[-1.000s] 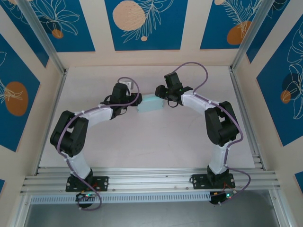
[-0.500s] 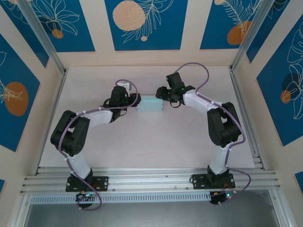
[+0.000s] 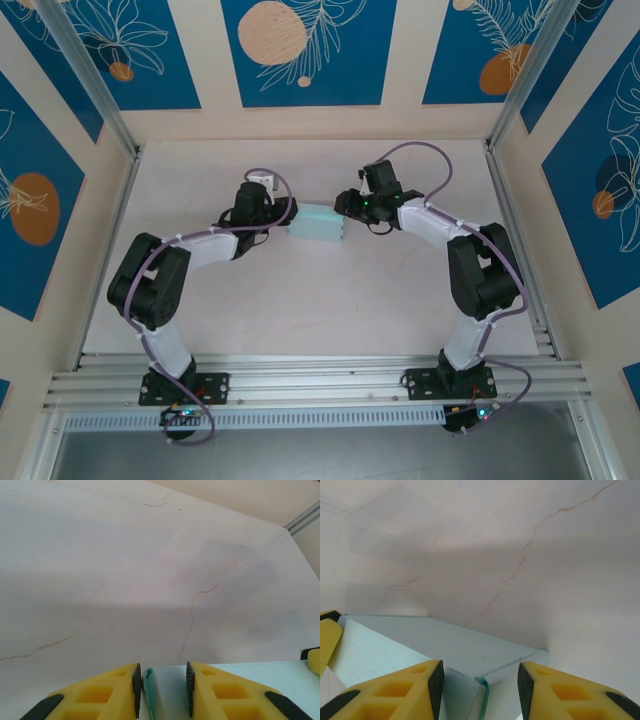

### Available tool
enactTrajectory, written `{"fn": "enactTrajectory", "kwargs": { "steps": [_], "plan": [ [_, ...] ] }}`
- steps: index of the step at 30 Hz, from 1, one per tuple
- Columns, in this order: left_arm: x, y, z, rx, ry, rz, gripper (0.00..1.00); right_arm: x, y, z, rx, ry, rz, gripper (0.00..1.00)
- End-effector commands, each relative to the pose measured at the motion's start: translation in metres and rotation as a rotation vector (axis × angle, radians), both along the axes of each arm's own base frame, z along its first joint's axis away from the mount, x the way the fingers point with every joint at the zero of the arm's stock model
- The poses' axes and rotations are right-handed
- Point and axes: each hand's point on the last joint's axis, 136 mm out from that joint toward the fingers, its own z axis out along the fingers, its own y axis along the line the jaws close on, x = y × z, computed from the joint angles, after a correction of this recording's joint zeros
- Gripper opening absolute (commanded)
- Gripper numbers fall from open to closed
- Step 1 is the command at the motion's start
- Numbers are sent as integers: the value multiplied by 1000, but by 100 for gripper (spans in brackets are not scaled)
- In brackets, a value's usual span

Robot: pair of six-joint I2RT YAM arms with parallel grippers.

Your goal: Fold the paper box

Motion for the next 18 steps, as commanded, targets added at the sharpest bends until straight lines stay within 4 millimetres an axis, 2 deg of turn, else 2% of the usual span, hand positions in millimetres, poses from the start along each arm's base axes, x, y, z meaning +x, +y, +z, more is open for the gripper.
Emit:
{"fn": "enactTrajectory", "kwargs": {
  "steps": [1,7,12,18],
  "plan": [
    [-35,30,-93,149,263,41,29,-18,-9,-32,-7,98,-8,43],
    [-39,32,-101,149,273,49,29,-32,-8,-69,0,104,22,42],
    [-43,35,-106,134,274,57,29,-48,-15,-106,-1,103,15,41],
    [-50,39,-113,121,280,68,27,-59,-13,-126,30,91,27,39]
  ]
}}
